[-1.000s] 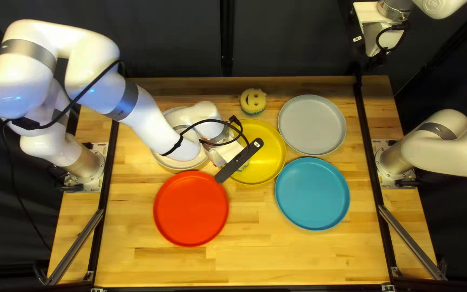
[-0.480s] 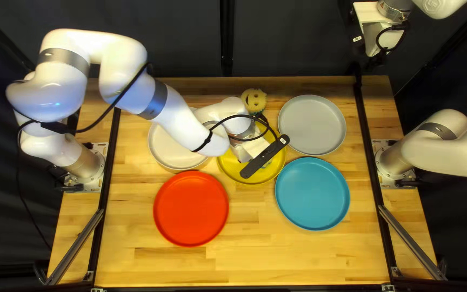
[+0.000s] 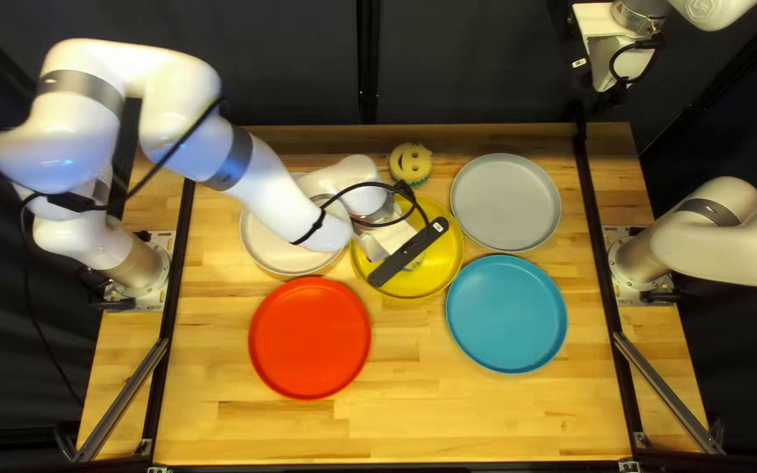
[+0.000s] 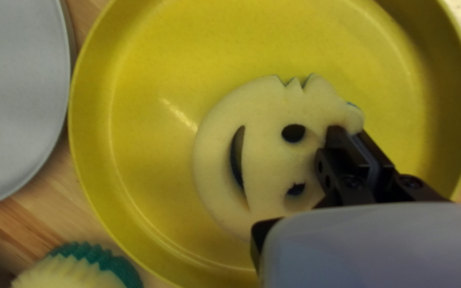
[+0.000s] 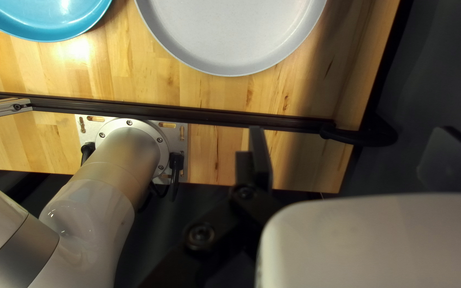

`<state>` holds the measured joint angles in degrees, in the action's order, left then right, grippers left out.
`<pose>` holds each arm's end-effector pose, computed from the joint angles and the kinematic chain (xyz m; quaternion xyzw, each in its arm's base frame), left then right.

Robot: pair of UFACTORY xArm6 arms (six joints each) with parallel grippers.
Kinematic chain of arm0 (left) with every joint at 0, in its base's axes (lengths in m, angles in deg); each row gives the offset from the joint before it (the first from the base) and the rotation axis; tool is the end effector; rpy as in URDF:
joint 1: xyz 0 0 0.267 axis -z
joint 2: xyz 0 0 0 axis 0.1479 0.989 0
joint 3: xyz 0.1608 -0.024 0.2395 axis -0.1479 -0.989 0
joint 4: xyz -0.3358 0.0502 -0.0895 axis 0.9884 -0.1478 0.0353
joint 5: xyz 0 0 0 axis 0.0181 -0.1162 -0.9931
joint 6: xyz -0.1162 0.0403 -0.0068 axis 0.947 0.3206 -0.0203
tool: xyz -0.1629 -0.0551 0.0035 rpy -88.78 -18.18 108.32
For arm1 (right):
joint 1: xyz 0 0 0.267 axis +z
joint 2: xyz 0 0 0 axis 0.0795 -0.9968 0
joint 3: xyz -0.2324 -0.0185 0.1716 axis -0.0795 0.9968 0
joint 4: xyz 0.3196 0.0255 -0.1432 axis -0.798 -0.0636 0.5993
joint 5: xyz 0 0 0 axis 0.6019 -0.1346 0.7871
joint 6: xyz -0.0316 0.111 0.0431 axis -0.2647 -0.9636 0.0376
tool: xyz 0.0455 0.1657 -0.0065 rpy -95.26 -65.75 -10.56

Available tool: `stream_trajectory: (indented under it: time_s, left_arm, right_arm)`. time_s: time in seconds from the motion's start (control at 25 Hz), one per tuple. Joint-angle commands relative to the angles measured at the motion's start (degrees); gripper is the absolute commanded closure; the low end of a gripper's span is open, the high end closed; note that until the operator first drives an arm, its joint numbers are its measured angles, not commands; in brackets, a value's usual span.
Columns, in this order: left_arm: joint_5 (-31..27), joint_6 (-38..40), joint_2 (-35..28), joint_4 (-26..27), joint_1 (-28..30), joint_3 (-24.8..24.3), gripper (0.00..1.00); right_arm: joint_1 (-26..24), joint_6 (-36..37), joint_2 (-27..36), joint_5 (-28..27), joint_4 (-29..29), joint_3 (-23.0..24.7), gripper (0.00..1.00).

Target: Pick up sponge and scrub the plate

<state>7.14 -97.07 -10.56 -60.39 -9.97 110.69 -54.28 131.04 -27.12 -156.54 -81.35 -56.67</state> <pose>0.5047 0.0043 0.0444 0.8973 -0.4174 0.1431 0.0058 0.1949 -0.2171 0.2895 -0.9989 -0.0434 -0.0074 0.0164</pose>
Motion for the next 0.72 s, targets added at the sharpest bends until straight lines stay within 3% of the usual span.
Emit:
stream_trajectory:
  time_s: [0.04, 0.2, 0.56, 0.72]
  left_arm:
    - [0.5, 0.4, 0.0, 0.5, 0.2, -0.9, 1.00]
    - [0.0, 0.2, 1.6, 0.8, 0.0, 1.4, 1.00]
    - [-3.8, -2.5, 11.9, -0.3, -1.6, 16.2, 1.00]
    - [-4.9, -3.8, 13.3, -0.4, -2.1, 18.7, 1.00]
  right_arm:
    - [0.0, 0.0, 0.0, 0.0, 0.0, 0.0, 0.00]
    - [0.0, 0.0, 0.0, 0.0, 0.0, 0.0, 0.00]
    - [0.0, 0.0, 0.0, 0.0, 0.0, 0.0, 0.00]
    - [0.0, 0.0, 0.0, 0.0, 0.0, 0.0, 0.00]
